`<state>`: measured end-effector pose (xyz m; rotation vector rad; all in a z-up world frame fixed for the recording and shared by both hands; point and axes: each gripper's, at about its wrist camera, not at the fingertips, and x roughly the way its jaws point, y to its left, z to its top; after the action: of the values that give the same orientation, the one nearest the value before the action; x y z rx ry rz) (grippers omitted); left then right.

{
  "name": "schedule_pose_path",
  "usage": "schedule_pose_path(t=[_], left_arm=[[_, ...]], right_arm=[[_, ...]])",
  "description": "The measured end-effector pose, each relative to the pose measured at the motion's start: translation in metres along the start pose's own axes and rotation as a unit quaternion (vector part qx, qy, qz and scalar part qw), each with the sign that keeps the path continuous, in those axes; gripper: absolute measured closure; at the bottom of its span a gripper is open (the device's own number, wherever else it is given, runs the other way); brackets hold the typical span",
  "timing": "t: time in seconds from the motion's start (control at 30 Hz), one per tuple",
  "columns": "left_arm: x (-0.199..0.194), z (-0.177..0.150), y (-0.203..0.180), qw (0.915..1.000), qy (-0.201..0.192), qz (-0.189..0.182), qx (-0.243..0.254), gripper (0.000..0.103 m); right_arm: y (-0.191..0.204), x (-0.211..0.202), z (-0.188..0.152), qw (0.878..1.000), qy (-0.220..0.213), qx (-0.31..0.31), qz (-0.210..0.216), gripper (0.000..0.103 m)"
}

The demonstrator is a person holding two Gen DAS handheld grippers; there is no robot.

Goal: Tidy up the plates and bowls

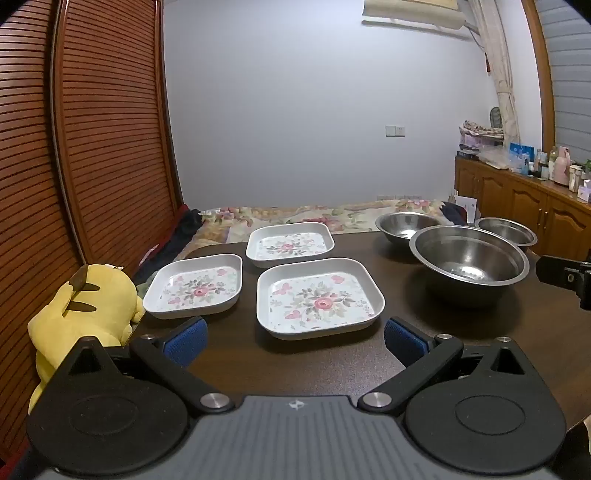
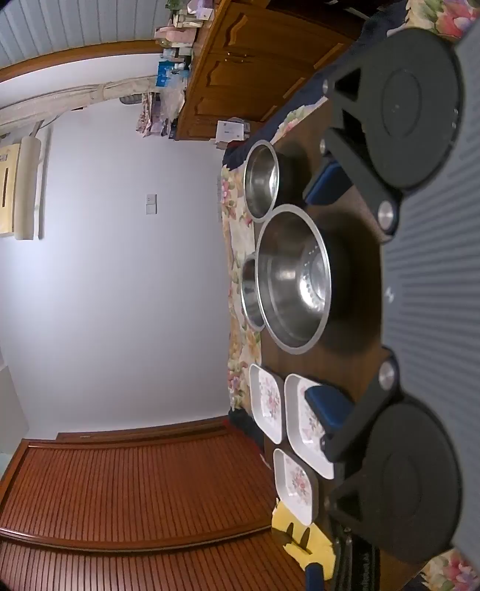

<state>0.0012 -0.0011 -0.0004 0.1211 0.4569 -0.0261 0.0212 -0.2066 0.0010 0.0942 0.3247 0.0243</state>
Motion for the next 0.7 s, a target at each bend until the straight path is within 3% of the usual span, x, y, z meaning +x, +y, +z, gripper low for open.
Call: schedule_pose_path(t=[0.7], left_arm=[[-0.0005,0.0006,0.0017,0.9999,-0.009,-0.001,-0.006,0.0]], right_arm=[[-0.0016,0.0001,-0.0042,1.0,0.004,0.001,-0.003,0.0]])
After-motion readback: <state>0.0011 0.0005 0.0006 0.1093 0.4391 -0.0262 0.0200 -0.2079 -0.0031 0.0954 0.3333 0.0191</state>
